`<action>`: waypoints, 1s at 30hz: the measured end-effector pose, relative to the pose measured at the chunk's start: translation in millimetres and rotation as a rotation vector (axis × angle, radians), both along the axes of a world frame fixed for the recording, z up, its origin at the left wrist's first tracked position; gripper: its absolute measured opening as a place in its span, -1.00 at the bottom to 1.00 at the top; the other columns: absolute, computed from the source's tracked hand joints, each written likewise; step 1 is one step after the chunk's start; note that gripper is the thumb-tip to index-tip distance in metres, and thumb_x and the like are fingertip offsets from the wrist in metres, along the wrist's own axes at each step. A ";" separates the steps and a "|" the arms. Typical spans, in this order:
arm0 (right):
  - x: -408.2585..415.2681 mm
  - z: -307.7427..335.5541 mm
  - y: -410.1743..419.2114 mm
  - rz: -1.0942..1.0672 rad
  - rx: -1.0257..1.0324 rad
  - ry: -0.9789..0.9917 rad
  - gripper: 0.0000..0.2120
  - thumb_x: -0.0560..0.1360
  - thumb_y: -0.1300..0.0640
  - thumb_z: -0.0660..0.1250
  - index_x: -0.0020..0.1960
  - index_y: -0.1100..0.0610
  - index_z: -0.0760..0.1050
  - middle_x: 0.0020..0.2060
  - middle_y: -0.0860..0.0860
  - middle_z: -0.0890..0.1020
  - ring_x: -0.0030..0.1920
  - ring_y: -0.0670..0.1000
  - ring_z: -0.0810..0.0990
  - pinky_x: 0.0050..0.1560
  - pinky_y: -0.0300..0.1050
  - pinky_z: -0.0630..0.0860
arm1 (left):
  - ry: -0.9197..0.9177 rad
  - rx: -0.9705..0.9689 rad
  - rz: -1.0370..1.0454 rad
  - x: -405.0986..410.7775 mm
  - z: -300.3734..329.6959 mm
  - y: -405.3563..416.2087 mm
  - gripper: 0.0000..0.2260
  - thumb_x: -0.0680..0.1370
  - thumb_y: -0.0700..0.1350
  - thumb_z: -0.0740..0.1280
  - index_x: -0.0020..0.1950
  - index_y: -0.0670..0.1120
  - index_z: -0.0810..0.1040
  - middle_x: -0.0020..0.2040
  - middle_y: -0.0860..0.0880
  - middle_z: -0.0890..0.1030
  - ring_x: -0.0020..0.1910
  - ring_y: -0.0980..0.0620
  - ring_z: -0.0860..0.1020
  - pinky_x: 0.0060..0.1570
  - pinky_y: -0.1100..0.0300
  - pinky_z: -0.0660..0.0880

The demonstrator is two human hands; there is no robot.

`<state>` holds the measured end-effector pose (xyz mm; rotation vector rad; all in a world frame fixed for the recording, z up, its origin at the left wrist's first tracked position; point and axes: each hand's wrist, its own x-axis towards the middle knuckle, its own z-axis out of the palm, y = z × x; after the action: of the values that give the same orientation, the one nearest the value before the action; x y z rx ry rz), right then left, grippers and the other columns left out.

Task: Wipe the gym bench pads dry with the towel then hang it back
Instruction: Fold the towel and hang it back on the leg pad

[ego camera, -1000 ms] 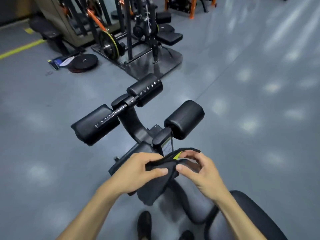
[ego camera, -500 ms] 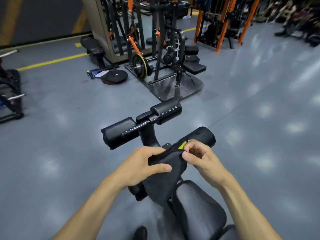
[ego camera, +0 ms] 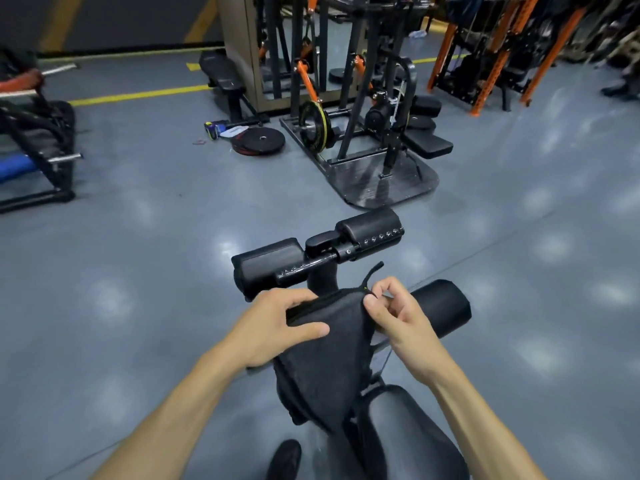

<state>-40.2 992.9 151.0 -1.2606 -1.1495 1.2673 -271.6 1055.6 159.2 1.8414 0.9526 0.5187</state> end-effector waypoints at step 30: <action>-7.3 -108.1 297.1 0.197 -0.444 -0.998 -0.44 0.50 0.01 0.46 0.46 -0.02 0.41 0.34 -0.02 0.56 0.37 0.06 0.49 0.37 0.02 0.39 | 0.524 -0.120 0.259 -15.4 -146.1 262.6 -0.58 0.56 0.05 0.42 0.39 0.02 0.46 0.32 0.01 0.50 0.28 -0.06 0.52 0.31 -0.04 0.45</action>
<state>-47.5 1290.0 42.9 -2.2964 -1.7578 1.0541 -287.0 1318.2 13.1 1.7859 1.5516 0.1199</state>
